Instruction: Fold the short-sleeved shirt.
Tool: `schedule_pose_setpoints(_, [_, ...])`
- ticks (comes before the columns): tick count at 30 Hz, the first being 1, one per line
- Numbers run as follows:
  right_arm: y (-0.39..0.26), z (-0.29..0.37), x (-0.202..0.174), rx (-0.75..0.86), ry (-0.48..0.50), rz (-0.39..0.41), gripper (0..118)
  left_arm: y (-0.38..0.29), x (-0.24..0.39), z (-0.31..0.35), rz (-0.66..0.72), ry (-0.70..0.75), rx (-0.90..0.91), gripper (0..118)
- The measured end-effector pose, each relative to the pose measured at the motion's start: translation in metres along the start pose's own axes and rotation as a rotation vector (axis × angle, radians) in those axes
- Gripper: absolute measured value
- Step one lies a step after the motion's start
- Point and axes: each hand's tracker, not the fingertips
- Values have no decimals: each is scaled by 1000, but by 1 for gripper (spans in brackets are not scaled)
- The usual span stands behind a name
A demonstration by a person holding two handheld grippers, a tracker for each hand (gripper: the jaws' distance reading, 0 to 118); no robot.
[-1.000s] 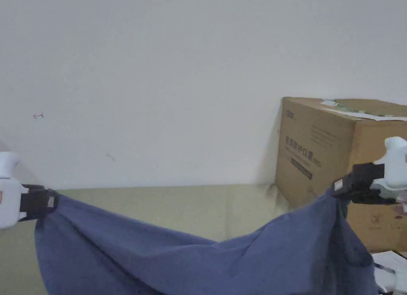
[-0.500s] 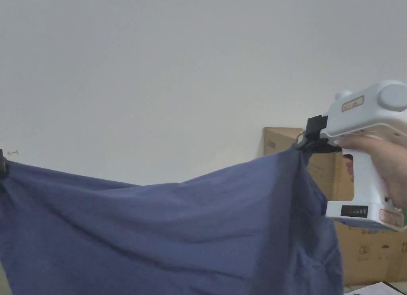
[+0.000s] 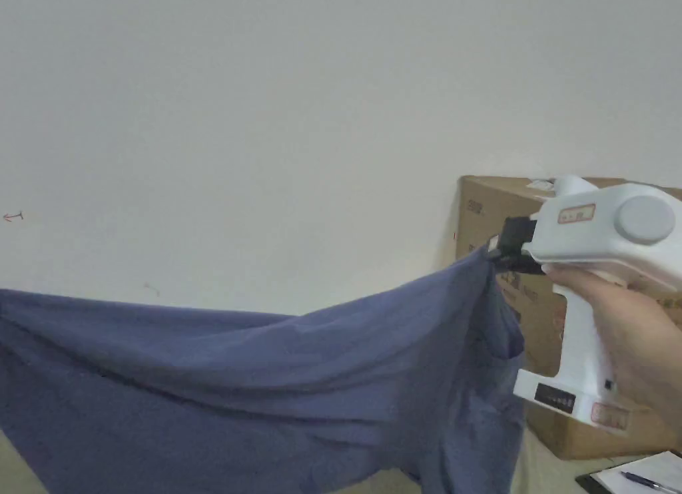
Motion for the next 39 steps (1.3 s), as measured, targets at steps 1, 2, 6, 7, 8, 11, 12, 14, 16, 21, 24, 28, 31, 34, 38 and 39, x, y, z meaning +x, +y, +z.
schedule_pose_setpoints(1, [-19,-1,10,-38,-5,-12,0,-16,-4,2,8,-2,-39,0])
schedule_pose_setpoints(2, [-41,0,22,-87,-9,-17,0,-36,-9,7,8,-1,-72,0])
schedule_pose_setpoints(6, [-131,14,69,-247,-9,-34,0,-121,-22,31,-45,-35,-237,0])
schedule_pose_setpoints(7, [-156,22,78,-299,-39,-15,0,-144,-26,41,-49,-47,-275,0])
schedule_pose_setpoints(8, [-180,33,87,-335,-79,-1,0,-162,-30,50,-51,-64,-319,0])
schedule_pose_setpoints(11, [-237,65,118,-421,-70,-12,0,-205,-44,82,-31,-86,-404,0])
schedule_pose_setpoints(12, [-250,78,124,-440,-81,-16,0,-214,-48,93,-36,-80,-415,0])
schedule_pose_setpoints(14, [-271,105,137,-468,-78,-23,0,-229,-56,116,-39,-67,-440,0])
schedule_pose_setpoints(16, [-281,129,145,-478,-78,-25,0,-235,-63,135,-25,-55,-446,0])
schedule_pose_setpoints(21, [-293,165,159,-503,-72,-58,0,-234,-67,154,-44,-32,-459,0])
schedule_pose_setpoints(24, [-302,156,166,-567,-128,-77,0,-237,-71,134,-51,-14,-573,0])
schedule_pose_setpoints(28, [-321,130,167,-671,-229,-60,0,-262,-74,98,-70,48,-718,0])
schedule_pose_setpoints(31, [-330,118,168,-688,-233,-34,5,-273,-77,85,-79,69,-724,4])
schedule_pose_setpoints(34, [-324,121,163,-636,-254,-29,67,-273,-81,92,-22,64,-686,68])
schedule_pose_setpoints(38, [-299,143,147,-516,-228,15,114,-248,-70,119,18,63,-529,114])
schedule_pose_setpoints(39, [-293,149,142,-483,-210,40,114,-240,-66,128,36,59,-499,114])
